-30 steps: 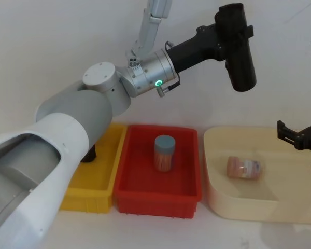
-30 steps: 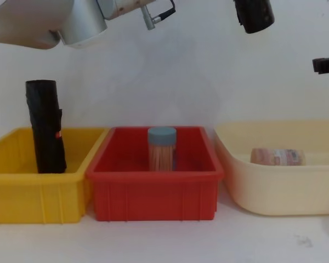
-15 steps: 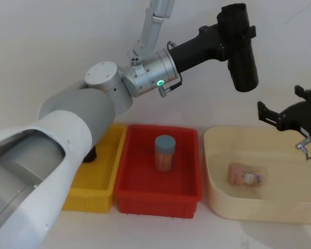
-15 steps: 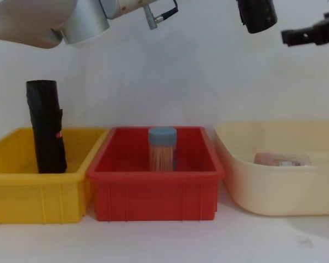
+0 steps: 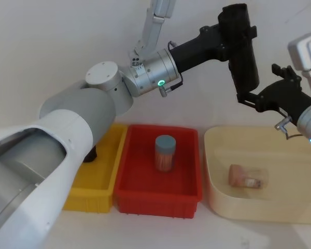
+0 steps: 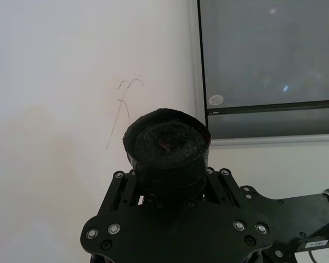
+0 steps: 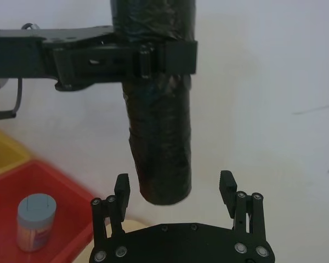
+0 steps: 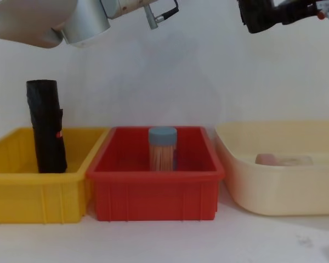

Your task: Pick up the garbage bag with the one hand and transfer it to the other hand.

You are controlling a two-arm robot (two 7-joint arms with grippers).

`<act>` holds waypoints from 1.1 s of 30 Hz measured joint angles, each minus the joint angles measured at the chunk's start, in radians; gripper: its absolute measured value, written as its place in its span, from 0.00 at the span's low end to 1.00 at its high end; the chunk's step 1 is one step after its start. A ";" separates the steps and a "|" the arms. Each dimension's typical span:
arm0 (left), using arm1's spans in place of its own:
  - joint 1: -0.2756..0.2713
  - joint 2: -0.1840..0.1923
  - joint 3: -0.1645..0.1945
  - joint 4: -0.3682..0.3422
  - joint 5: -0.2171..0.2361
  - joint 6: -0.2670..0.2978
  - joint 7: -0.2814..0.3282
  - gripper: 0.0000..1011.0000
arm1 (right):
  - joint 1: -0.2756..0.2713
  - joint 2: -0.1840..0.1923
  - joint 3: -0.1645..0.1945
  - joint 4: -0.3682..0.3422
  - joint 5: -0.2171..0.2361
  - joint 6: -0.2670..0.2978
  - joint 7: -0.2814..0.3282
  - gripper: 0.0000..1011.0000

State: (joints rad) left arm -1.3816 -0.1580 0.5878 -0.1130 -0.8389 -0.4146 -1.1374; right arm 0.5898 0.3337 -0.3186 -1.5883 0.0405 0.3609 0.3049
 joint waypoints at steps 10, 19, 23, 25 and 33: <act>-0.001 -0.001 0.001 0.003 -0.001 -0.001 -0.001 0.44 | 0.051 -0.019 -0.024 0.041 -0.026 0.018 0.014 0.99; -0.002 -0.002 0.002 0.004 -0.002 -0.001 -0.002 0.44 | 0.097 -0.044 -0.041 0.093 -0.044 0.034 0.023 0.99; -0.003 -0.002 0.001 0.005 -0.002 -0.001 -0.002 0.44 | 0.112 -0.053 -0.047 0.109 -0.050 0.038 0.025 0.99; -0.003 -0.002 0.001 0.005 -0.002 -0.001 -0.002 0.44 | 0.118 -0.058 -0.049 0.118 -0.053 0.040 0.026 0.99; -0.003 -0.002 0.001 0.005 -0.002 -0.001 -0.002 0.44 | 0.133 -0.068 -0.055 0.137 -0.058 0.043 0.028 0.83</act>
State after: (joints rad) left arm -1.3843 -0.1599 0.5893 -0.1078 -0.8411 -0.4158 -1.1395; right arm 0.7228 0.2660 -0.3737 -1.4512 -0.0177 0.4043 0.3329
